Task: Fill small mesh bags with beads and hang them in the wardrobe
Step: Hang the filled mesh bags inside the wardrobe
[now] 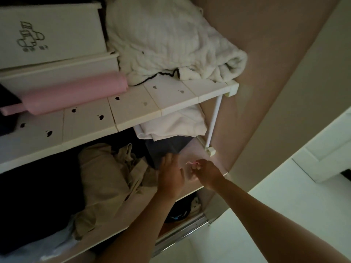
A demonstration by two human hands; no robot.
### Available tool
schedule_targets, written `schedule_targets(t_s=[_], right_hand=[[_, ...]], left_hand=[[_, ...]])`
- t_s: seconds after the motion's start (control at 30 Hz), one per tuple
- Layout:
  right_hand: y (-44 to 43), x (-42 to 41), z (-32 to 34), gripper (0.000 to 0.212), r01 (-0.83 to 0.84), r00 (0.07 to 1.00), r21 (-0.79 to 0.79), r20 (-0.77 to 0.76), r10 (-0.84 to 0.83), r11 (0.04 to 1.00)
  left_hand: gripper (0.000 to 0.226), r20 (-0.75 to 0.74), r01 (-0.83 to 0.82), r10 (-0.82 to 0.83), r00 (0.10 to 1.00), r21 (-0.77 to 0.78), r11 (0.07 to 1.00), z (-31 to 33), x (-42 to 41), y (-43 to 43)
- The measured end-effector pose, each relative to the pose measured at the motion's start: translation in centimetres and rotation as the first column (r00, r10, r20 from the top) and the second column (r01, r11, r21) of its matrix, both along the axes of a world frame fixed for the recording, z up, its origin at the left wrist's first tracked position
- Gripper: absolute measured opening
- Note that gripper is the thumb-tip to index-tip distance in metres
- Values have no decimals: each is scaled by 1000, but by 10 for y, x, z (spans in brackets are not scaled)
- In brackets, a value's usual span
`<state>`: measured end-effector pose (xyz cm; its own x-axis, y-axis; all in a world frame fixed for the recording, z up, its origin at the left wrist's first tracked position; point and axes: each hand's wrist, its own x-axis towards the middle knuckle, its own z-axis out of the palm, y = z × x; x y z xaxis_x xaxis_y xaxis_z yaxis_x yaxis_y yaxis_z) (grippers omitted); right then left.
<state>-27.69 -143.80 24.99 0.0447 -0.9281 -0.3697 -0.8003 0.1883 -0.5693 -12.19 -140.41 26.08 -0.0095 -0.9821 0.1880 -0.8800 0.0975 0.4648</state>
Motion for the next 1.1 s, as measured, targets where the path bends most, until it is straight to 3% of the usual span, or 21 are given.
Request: schedule_targets(t_s=[0.07, 0.13, 0.23, 0.37, 0.53, 0.63, 0.73, 0.8, 0.87, 0.97, 1.1], right_hand=[[3, -5, 2, 22, 41, 999, -23, 12, -41, 999], [7, -15, -1, 29, 73, 997, -15, -21, -73, 997], [15, -26, -6, 47, 142, 990, -6, -21, -142, 990], [19, -24, -19, 33, 134, 990, -50, -46, -136, 990], [19, -23, -23, 35, 171, 981, -183, -62, -185, 968], [22, -30, -18, 42, 245, 968, -279, 21, -249, 929], [28, -38, -14, 49, 267, 964, -329, 90, -251, 906], [29, -40, -13, 51, 235, 972, -384, 72, -224, 893], [31, -41, -16, 52, 201, 978, -440, 33, -207, 875], [33, -41, -23, 54, 133, 987, -491, -14, -160, 861], [32, -45, -21, 59, 128, 989, -483, -3, -148, 866]], left_hand=[[36, -39, 119, -119, 992, 7, 993, 7, -12, -5], [46, -102, 188, -177, 979, 111, 976, 9, -25, -10], [47, -258, 160, -77, 963, 318, 934, 9, -38, -15], [26, -409, 139, 86, 908, 489, 861, -6, -48, -29], [6, -599, 84, 360, 715, 585, 806, -17, -66, -45], [28, -700, 228, 526, 482, 680, 696, -23, -78, -58], [23, -715, 284, 456, 530, 657, 699, -17, -82, -57], [9, -708, 238, 336, 621, 579, 780, -13, -75, -52], [8, -691, 248, 260, 675, 544, 802, -11, -69, -50], [22, -763, 376, 363, 535, 600, 706, -3, -75, -48], [28, -753, 362, 417, 509, 626, 690, 0, -86, -52]])
